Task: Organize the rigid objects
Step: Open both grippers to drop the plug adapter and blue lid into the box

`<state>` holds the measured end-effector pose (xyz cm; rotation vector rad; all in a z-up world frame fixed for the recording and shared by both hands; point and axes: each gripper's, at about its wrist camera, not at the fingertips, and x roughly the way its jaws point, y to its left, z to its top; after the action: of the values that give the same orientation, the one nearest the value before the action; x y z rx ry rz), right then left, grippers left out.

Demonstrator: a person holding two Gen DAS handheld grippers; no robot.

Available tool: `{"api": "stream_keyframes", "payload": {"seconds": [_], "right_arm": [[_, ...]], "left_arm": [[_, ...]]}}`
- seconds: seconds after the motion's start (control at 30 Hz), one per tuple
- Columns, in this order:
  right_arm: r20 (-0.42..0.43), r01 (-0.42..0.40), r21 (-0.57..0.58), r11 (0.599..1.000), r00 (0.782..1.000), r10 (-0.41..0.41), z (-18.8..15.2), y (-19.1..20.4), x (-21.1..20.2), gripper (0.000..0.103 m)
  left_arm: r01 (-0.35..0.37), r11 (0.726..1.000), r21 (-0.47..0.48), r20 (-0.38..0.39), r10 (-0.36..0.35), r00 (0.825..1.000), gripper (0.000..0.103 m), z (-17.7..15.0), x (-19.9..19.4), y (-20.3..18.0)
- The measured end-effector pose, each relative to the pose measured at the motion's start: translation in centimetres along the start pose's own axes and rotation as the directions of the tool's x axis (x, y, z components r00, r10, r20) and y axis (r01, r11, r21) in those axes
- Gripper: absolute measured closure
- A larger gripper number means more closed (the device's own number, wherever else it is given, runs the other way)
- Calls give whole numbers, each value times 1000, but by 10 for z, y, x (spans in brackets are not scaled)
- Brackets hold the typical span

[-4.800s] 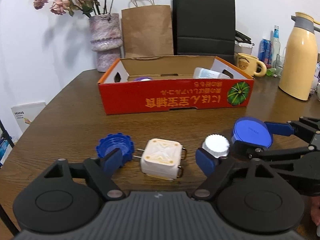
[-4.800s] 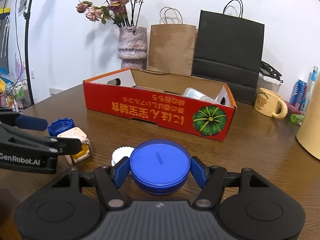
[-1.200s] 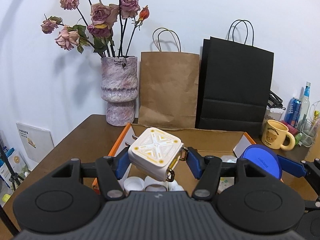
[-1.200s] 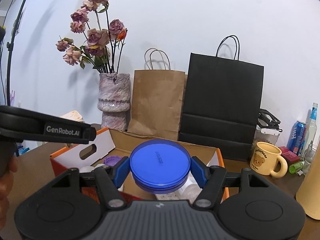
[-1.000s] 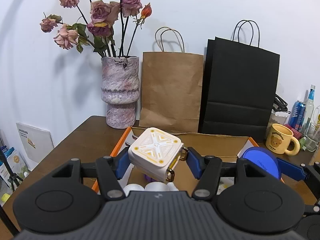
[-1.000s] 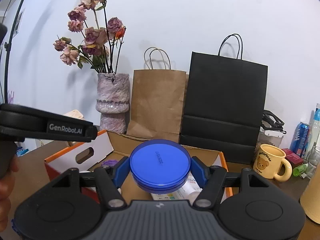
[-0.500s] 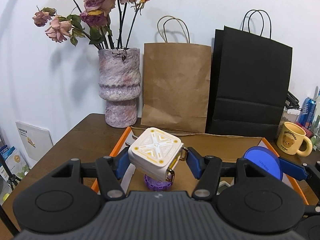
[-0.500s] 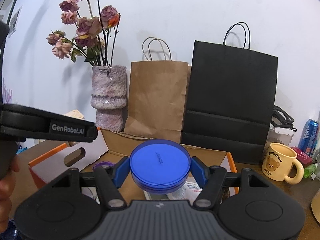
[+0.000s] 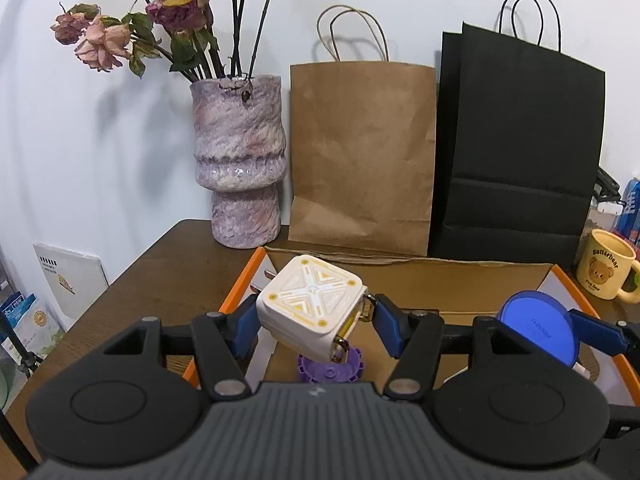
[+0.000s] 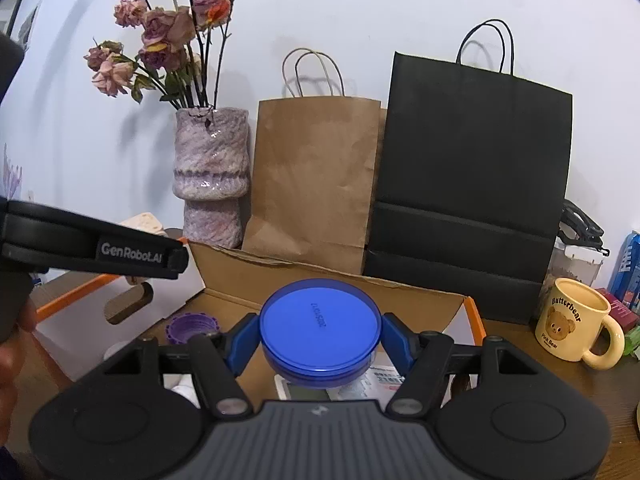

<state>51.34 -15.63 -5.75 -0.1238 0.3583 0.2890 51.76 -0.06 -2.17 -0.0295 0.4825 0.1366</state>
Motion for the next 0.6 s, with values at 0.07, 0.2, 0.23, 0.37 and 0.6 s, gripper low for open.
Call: {"api": "stream_keyframes", "payload": {"seconds": [0.07, 0.2, 0.23, 0.37, 0.6], "right_arm": [[-7, 1, 1, 1000, 1000, -1, 0, -1, 2, 38], [-19, 6, 6, 1000, 1000, -6, -1, -3, 4, 38], [-24, 5, 7, 1000, 1000, -5, -2, -4, 5, 38], [-47, 16, 21, 1000, 999, -15, -3, -7, 6, 31], [-39, 53, 20, 998, 998, -52, -4, -8, 5, 0]], "left_arm": [[-1, 1000, 4, -5, 1, 1000, 42, 0, 3, 0], [6, 1000, 7, -15, -6, 1000, 41, -1, 5, 1], [12, 1000, 4, -22, -12, 1000, 41, -1, 5, 1], [8, 1000, 11, 1, -8, 1000, 8, -1, 2, 0], [3, 1000, 23, 20, -3, 1000, 0, -1, -3, -4]]}}
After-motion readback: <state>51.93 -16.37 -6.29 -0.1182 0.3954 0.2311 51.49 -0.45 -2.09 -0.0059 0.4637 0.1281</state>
